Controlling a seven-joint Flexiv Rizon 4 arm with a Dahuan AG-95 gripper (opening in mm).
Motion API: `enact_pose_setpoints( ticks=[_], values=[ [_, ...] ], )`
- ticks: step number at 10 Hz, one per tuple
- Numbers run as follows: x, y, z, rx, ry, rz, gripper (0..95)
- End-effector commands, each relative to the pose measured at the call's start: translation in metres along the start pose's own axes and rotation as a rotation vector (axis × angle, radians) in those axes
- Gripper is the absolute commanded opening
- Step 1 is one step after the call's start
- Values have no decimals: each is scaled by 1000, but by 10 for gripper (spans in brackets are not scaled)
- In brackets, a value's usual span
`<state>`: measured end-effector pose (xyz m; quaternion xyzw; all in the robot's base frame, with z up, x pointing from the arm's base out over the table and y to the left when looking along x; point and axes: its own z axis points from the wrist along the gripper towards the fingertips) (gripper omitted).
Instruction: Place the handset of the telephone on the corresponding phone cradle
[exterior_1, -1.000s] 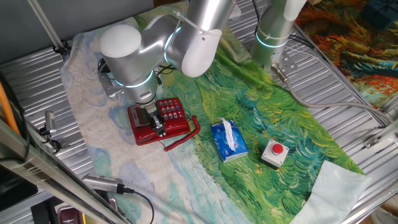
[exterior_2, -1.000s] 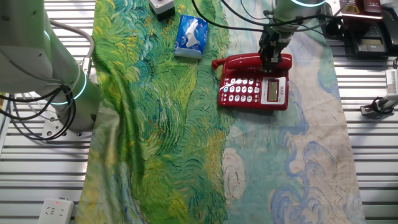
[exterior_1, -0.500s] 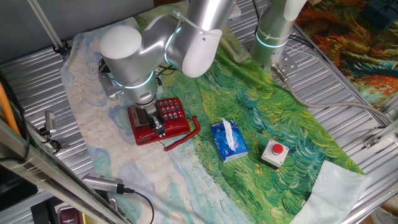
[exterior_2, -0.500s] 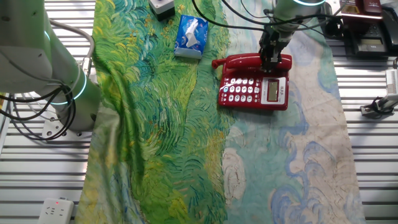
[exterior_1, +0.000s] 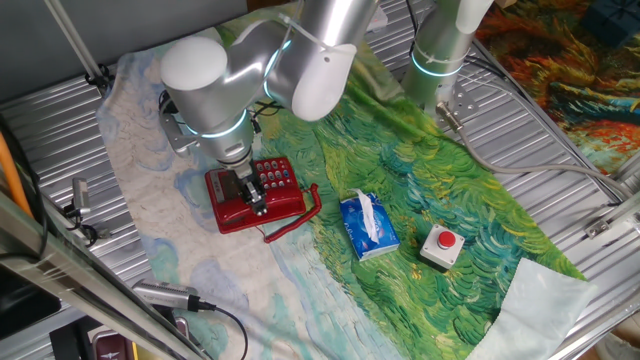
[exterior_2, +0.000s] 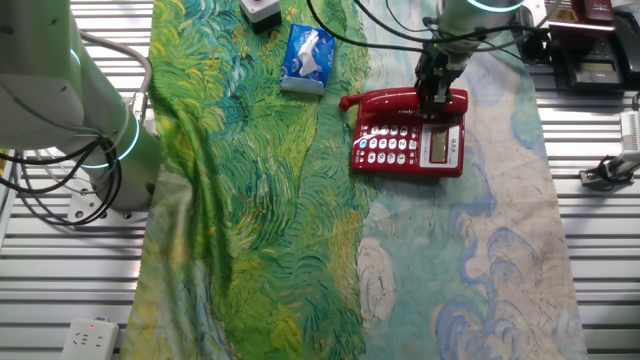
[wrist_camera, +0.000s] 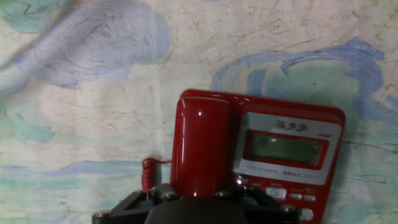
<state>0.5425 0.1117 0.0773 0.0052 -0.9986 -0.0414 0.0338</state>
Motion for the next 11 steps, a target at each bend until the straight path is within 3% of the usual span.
enact_pose_setpoints(
  ticks=[1, 6, 11],
  values=[
    [-1, 1, 2, 0, -2, 2, 0],
    [-4, 0, 8, -6, -13, 5, 0],
    [-7, 0, 7, 10, -22, 7, 0]
  ],
)
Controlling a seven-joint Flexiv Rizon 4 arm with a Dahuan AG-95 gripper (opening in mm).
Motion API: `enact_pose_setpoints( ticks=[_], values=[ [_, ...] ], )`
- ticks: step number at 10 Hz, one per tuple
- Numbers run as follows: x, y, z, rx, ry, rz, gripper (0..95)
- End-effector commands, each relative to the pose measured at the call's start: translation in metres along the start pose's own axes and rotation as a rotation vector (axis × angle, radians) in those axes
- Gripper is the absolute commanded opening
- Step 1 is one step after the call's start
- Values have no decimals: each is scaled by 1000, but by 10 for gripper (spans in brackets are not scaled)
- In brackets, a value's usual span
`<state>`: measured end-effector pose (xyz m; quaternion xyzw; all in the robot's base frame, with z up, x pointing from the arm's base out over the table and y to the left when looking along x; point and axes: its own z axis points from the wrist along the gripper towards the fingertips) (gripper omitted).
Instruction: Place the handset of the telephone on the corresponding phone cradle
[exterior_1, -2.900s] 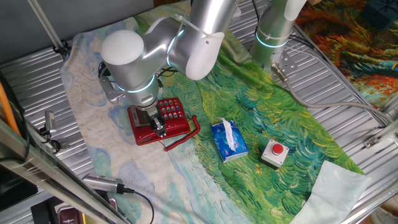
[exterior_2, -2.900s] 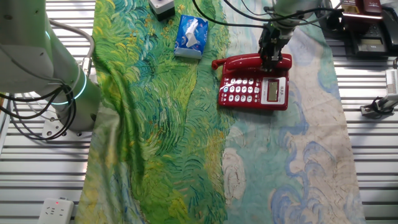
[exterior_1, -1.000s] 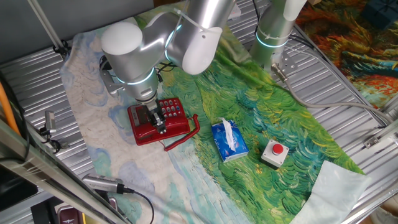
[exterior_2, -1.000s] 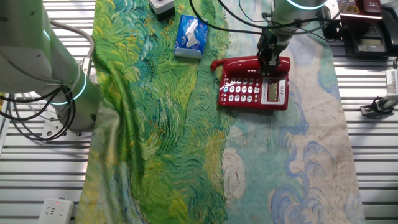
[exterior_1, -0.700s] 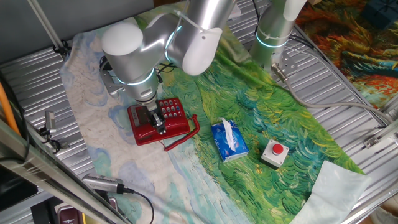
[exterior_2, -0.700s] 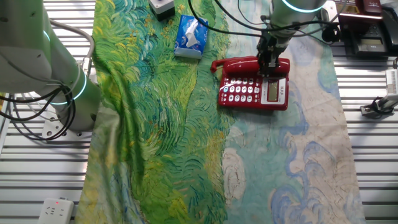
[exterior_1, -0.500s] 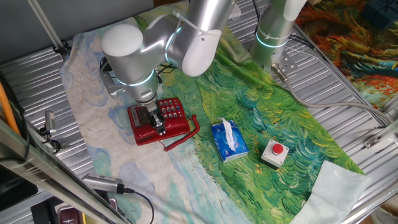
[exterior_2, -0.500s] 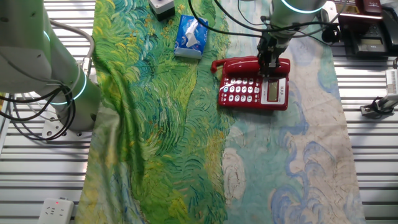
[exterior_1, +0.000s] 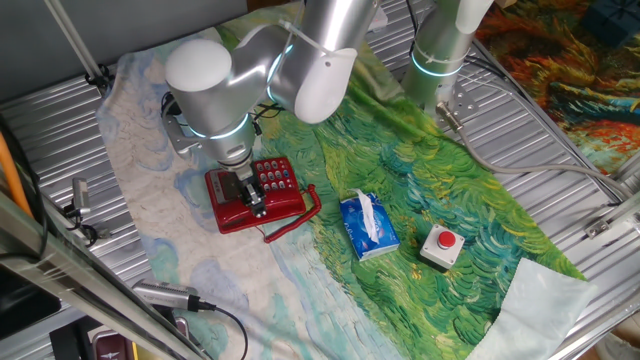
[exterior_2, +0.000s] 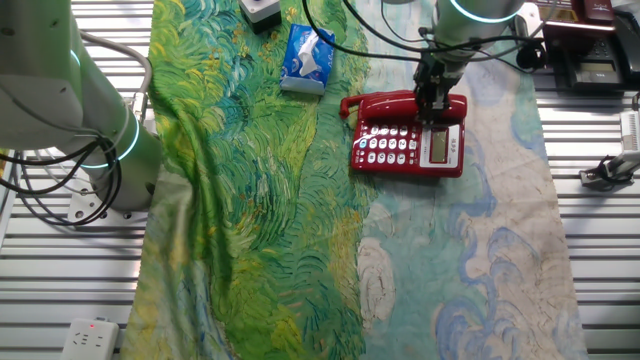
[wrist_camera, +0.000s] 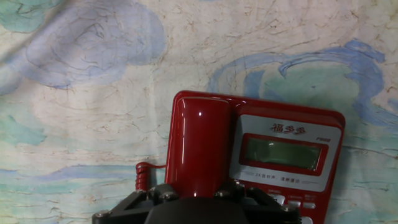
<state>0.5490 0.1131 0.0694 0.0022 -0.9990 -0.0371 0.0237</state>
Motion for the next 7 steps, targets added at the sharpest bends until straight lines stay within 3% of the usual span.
enact_pose_setpoints(
  ticks=[1, 3, 4, 5, 6, 7],
  values=[
    [-1, 0, 0, 3, -3, -4, 0],
    [-1, 0, 0, -2, -8, -19, 380],
    [-1, 0, 0, -10, -11, -23, 760],
    [-1, 0, 0, -13, -12, -24, 760],
    [-2, 0, -1, -14, -13, -22, 950],
    [-3, 0, -1, -13, -13, -21, 950]
  ],
)
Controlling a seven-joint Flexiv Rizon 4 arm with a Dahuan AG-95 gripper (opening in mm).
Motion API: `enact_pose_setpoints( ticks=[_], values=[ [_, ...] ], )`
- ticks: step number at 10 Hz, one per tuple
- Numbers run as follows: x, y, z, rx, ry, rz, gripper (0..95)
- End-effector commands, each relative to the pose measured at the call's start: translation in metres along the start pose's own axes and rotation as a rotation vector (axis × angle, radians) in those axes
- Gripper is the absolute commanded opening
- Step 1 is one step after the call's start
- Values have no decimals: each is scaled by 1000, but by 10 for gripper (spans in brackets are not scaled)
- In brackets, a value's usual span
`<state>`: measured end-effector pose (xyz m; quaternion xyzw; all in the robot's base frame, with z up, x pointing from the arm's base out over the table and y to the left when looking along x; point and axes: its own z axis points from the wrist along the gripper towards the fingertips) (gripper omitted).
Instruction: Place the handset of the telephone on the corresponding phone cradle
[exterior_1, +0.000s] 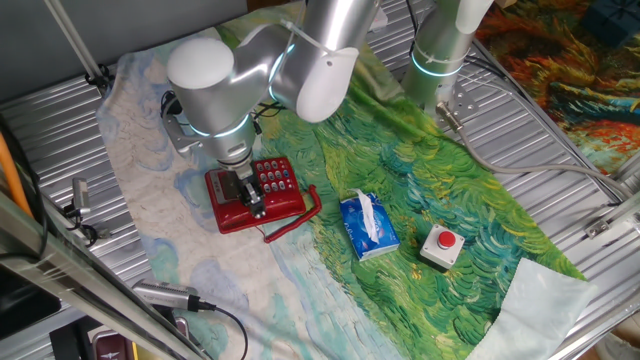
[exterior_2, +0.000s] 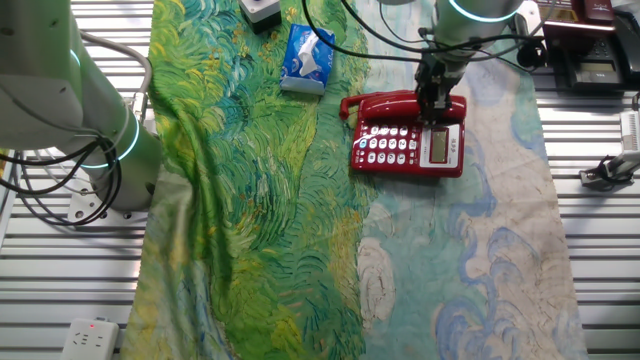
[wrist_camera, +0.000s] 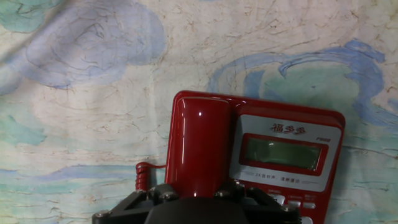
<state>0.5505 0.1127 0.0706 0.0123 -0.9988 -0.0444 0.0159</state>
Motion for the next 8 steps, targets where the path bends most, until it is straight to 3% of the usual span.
enact_pose_setpoints(
  ticks=[1, 6, 7, 8],
  values=[
    [-1, 0, 0, 1, 2, 0, 950],
    [1, -1, -20, -6, 9, -56, 950],
    [2, 0, -24, -7, 9, -71, 760],
    [4, 1, -30, -5, 13, -76, 760]
  ],
)
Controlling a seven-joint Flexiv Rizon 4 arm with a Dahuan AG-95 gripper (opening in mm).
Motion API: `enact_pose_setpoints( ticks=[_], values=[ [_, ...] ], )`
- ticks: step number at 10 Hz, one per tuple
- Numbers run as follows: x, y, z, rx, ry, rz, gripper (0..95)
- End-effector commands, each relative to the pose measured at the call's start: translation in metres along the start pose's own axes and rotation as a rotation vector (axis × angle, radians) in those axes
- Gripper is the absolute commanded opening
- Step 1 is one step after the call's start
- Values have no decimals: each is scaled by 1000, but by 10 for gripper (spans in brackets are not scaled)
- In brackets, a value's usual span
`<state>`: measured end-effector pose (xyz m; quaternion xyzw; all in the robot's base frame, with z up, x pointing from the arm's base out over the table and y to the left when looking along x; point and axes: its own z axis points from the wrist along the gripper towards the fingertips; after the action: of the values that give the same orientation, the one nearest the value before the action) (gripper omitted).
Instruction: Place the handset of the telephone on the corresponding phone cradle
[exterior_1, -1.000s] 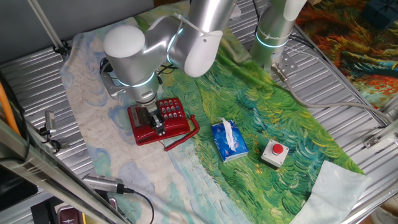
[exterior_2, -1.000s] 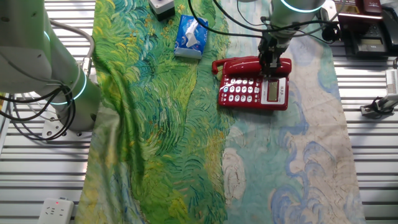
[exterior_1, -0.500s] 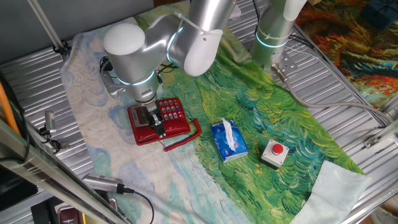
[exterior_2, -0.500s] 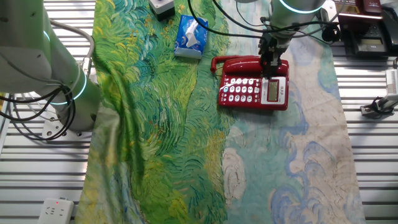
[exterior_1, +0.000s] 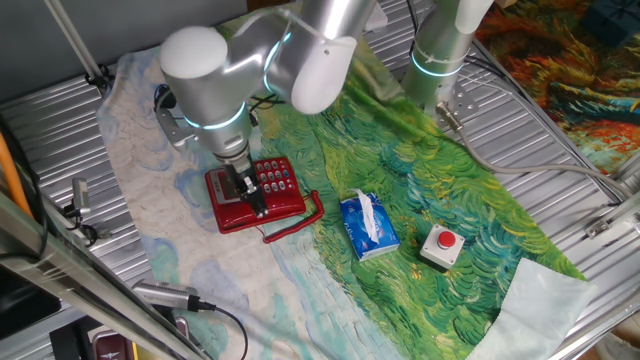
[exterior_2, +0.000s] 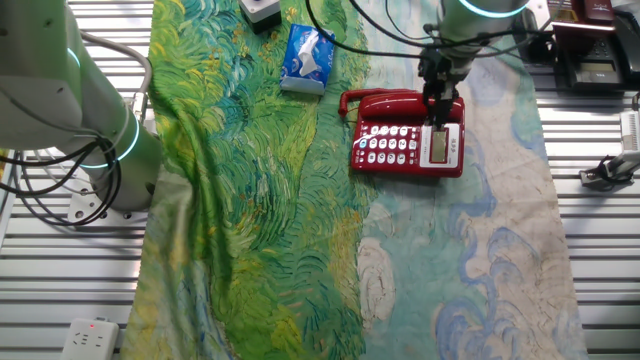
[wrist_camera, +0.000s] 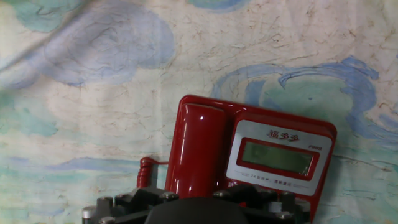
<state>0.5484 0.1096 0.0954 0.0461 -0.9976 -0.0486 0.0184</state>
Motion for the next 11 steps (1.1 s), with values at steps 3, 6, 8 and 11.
enact_pose_setpoints(
  ticks=[3, 6, 8, 11],
  values=[
    [4, 4, -13, 10, 22, -2, 0],
    [5, 6, -17, 7, 37, -4, 0],
    [6, 6, -19, 6, 42, -12, 0],
    [5, 7, -19, 14, 61, -20, 0]
  ],
)
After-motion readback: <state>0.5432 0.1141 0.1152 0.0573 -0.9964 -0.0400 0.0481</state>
